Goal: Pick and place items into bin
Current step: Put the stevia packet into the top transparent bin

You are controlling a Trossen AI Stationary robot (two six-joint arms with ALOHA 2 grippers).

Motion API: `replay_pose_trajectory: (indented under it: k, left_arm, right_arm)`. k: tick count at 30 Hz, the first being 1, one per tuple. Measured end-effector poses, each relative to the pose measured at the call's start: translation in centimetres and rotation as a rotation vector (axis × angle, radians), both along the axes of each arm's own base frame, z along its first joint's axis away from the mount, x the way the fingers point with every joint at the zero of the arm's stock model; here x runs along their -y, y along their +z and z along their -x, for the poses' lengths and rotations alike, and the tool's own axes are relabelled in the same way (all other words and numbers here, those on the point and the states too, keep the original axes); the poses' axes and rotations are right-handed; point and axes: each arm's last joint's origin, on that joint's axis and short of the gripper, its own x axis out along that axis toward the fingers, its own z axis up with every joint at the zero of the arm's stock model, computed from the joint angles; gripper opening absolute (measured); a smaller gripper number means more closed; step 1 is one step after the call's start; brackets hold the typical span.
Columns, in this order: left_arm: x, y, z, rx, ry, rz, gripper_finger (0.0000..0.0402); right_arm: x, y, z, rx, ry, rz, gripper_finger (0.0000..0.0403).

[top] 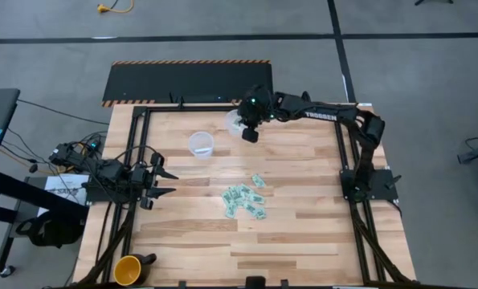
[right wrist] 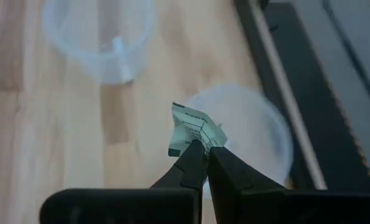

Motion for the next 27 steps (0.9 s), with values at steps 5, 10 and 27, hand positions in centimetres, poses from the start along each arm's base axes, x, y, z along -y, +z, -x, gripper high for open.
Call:
replay_pose_trajectory:
  k: [5, 10, 27]
  left_arm:
    - [0.0, 0.0, 0.0, 0.0, 0.001, -0.002, 0.0166]
    - [0.0, 0.0, 0.0, 0.001, 0.001, -0.007, 0.0166]
    - [0.0, 0.0, 0.0, -0.003, 0.005, -0.004, 0.0166]
  right_arm:
    - [1.3, -0.8, 0.0, 0.007, -0.021, -0.008, 0.0006]
    - [2.1, -2.1, -0.3, 0.005, -0.026, -0.02, 0.0008]
    - [1.5, -2.7, -0.2, -0.063, -0.045, -0.04, 0.0136]
